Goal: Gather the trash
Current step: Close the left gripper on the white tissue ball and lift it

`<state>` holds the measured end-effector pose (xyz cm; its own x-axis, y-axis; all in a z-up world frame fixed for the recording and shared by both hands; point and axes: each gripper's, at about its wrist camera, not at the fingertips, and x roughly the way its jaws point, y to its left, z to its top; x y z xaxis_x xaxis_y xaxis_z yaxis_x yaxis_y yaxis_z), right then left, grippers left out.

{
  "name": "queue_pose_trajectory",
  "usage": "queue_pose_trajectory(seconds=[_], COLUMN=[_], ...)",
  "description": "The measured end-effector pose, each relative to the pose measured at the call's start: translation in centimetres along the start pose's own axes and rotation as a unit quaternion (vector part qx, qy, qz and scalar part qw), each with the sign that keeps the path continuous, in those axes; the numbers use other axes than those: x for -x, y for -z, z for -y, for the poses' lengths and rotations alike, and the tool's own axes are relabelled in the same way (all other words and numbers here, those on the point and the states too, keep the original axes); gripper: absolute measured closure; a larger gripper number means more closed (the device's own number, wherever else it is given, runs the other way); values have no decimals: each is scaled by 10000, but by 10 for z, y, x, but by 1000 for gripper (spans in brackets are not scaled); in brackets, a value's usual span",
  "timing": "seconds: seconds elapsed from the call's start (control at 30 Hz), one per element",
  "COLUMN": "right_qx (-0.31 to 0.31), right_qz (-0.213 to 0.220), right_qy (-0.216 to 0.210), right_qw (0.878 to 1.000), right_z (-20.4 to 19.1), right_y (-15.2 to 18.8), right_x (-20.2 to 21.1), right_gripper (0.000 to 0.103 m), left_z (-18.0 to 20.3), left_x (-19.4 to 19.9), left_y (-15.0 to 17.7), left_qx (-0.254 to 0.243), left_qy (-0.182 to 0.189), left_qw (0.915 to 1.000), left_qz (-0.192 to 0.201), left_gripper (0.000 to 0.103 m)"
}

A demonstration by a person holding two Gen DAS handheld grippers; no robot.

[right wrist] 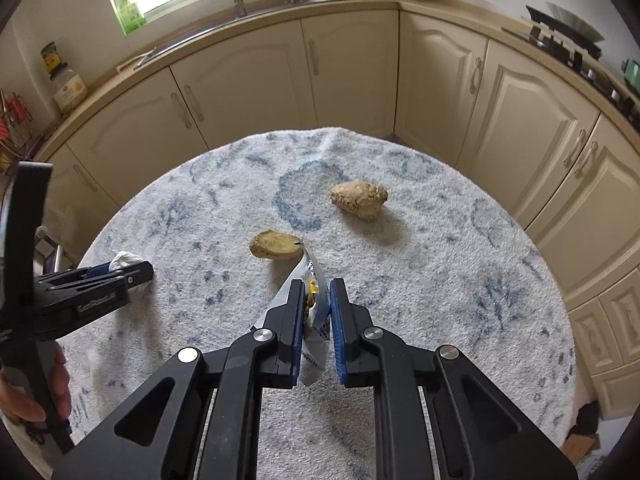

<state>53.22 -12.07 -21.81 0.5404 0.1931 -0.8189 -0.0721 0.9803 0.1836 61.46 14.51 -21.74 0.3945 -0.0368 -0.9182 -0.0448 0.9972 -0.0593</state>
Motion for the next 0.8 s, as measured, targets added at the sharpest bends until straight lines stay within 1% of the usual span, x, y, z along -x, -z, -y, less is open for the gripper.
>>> queue_pose_trajectory(seconds=[0.1, 0.23, 0.33, 0.43, 0.57, 0.8], right_qx=[-18, -44, -97, -123, -181, -366], right_qz=[-3, 45, 68, 84, 114, 207], right_qy=[2, -2, 0, 9, 28, 169], right_qw=[10000, 10000, 9999, 9999, 9998, 9990], right_z=[4, 10, 15, 19, 28, 52], right_y=[7, 17, 27, 39, 58, 97], right_x=[4, 18, 29, 42, 62, 100], right_gripper=[90, 90, 90, 90, 90, 90], left_z=[1, 2, 5, 11, 28, 73], left_x=[7, 17, 31, 48, 75, 123], left_y=[8, 31, 47, 63, 83, 113], left_qx=[-61, -117, -159, -225, -398, -838], left_qy=[-51, -33, 20, 19, 4, 169], left_qw=[10000, 9999, 9997, 9997, 9992, 9962], left_qz=[26, -105, -166, -134, -56, 164], left_gripper=[73, 73, 73, 73, 73, 73])
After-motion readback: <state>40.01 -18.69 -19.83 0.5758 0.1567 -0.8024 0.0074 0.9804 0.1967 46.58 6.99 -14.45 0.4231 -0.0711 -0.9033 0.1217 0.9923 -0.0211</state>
